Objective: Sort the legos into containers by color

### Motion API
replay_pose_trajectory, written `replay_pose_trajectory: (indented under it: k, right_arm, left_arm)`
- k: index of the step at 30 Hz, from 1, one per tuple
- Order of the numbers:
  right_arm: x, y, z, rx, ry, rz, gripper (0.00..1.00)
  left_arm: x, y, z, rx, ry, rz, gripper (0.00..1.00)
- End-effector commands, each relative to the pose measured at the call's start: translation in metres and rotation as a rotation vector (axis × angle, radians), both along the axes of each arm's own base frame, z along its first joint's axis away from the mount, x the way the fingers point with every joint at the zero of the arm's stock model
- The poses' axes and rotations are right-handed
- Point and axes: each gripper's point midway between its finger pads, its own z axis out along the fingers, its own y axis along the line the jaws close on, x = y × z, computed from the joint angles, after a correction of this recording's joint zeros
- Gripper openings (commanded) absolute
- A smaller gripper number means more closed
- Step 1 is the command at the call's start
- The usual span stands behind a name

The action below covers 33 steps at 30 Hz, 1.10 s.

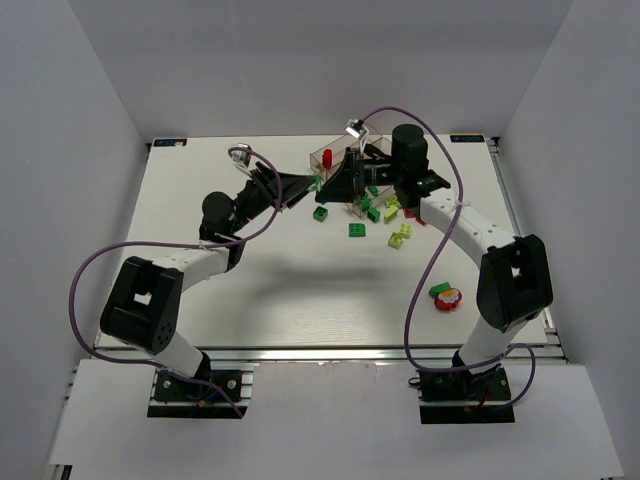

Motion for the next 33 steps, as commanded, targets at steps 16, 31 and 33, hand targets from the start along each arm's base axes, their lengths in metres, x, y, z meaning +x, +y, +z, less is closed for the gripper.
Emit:
replay_pose_trajectory:
  k: [16, 31, 33]
  right_arm:
    - [0.002, -0.033, 0.025, 0.071, -0.085, -0.022, 0.0]
    - [0.123, -0.096, -0.042, -0.472, -0.448, -0.433, 0.0]
    - [0.148, -0.112, -0.057, -0.603, -0.571, -0.461, 0.0]
  left_arm:
    - [-0.006, 0.025, 0.026, 0.019, -0.096, 0.023, 0.0]
    - [0.009, 0.041, -0.024, 0.314, 0.017, 0.121, 0.0]
    - [0.008, 0.047, -0.029, 0.39, 0.021, 0.153, 0.0]
